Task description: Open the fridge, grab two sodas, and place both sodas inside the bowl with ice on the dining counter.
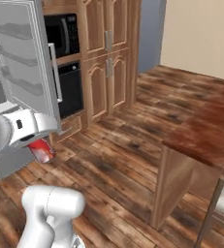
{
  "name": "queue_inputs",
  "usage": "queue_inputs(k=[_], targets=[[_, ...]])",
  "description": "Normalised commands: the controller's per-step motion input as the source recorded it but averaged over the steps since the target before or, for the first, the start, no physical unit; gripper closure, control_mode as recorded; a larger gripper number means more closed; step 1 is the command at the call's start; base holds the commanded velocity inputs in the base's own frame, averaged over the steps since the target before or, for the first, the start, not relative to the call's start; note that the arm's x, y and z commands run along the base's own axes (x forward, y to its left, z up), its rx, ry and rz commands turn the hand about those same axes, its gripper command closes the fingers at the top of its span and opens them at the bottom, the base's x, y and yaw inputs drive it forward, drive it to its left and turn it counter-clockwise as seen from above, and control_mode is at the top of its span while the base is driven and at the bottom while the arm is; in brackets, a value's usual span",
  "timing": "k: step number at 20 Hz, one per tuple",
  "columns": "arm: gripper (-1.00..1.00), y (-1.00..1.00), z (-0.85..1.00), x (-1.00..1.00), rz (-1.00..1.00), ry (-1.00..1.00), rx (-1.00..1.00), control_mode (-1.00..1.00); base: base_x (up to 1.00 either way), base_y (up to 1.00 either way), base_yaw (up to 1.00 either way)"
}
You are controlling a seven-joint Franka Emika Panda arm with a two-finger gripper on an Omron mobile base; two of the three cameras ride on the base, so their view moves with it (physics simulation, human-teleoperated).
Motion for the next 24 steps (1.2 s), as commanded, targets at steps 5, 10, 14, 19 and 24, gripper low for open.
queue_inputs(k=[5, 10, 14, 19, 24], targets=[[1.00, 0.00, 0.00, 0.00, 0.00, 0.00, 0.00, 1.00, 0.09, -0.88, -0.24], [1.00, 0.00, 0.00, 0.00, 0.00, 0.00, 0.00, 1.00, 0.24, -0.96, -0.18], [1.00, 0.00, 0.00, 0.00, 0.00, 0.00, 0.00, 1.00, 0.34, -0.94, -0.17], [1.00, 0.00, 0.00, 0.00, 0.00, 0.00, 0.00, 1.00, 0.42, -0.80, -0.22], [1.00, 0.00, 0.00, 0.00, 0.00, 0.00, 0.00, 1.00, 0.04, -0.53, -0.37]])
